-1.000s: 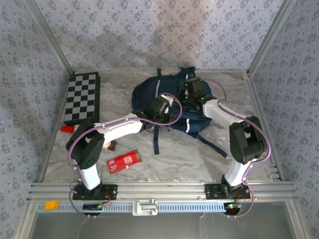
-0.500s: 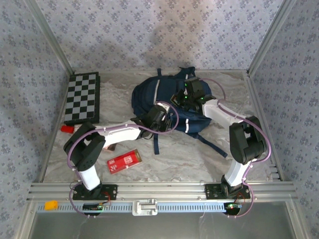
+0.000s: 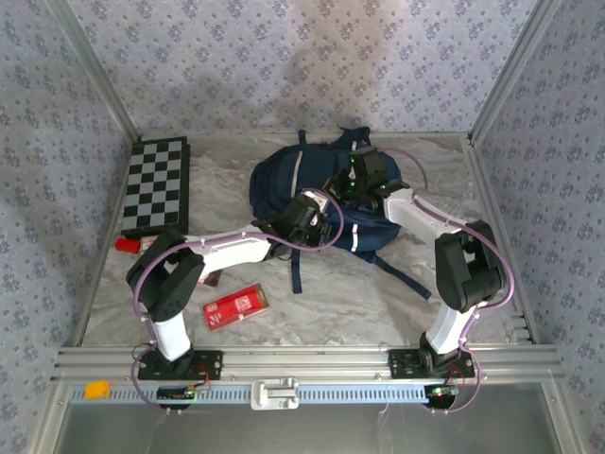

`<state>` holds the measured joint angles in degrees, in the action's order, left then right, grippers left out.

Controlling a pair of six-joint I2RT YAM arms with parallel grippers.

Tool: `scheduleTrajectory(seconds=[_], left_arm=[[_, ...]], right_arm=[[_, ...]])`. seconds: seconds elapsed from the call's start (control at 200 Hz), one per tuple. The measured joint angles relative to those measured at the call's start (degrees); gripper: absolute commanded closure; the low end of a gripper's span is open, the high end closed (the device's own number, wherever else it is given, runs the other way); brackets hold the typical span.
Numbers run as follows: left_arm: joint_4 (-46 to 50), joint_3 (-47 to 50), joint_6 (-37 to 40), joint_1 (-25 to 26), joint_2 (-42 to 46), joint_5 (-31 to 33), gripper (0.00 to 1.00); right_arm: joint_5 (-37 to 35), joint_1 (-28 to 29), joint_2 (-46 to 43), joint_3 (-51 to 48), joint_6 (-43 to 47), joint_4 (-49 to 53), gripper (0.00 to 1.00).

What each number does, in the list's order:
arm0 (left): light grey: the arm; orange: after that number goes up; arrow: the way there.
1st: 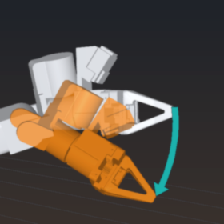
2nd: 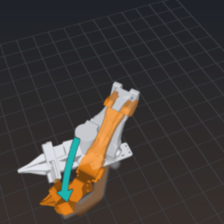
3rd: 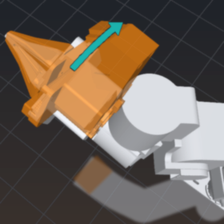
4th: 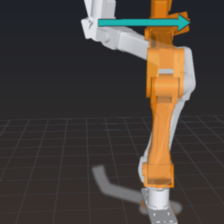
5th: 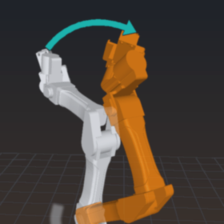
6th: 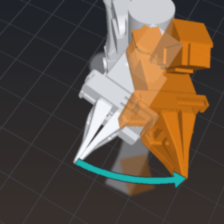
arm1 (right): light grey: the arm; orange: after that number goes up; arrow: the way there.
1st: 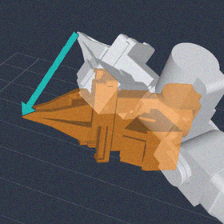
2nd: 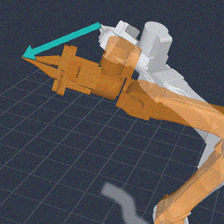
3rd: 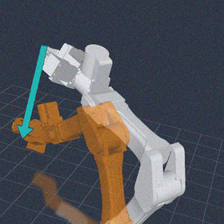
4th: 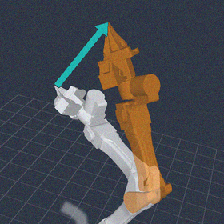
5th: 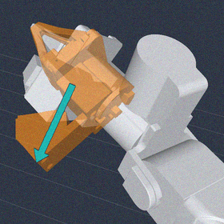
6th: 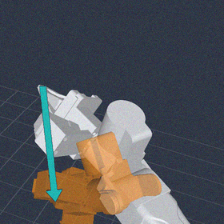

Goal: Pack books, pencil case, and school supplies into a backpack

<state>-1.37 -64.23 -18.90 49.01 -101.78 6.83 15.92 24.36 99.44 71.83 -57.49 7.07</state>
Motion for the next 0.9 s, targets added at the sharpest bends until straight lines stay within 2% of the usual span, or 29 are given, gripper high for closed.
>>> scheduleTrajectory(seconds=[0.055, 0.22, 0.5, 0.725, 0.899], left_arm=[[0.66, 0.02, -1.57, 0.00, 0.48, 0.04, 0.53], [3.06, 0.55, -7.67, 0.07, 3.30, -1.16, 0.50], [7.65, -1.09, -15.30, 2.01, 3.04, -0.96, 0.50], [8.92, -4.81, -16.79, 1.99, 0.63, 0.87, 0.49], [10.34, -7.91, -18.10, 1.86, -2.10, 4.00, 0.56]], right_arm=[[0.00, -0.02, 0.00, 0.00, 0.00, -0.02, 1.00], [0.00, -0.02, 0.00, 0.00, -0.13, -0.04, 1.00], [0.63, -0.24, 0.00, 0.00, -1.01, -0.50, 1.00], [0.94, -0.24, 0.00, 0.00, -1.66, -0.96, 1.00], [1.07, -0.24, 0.11, 0.00, -1.68, -1.25, 1.00]])
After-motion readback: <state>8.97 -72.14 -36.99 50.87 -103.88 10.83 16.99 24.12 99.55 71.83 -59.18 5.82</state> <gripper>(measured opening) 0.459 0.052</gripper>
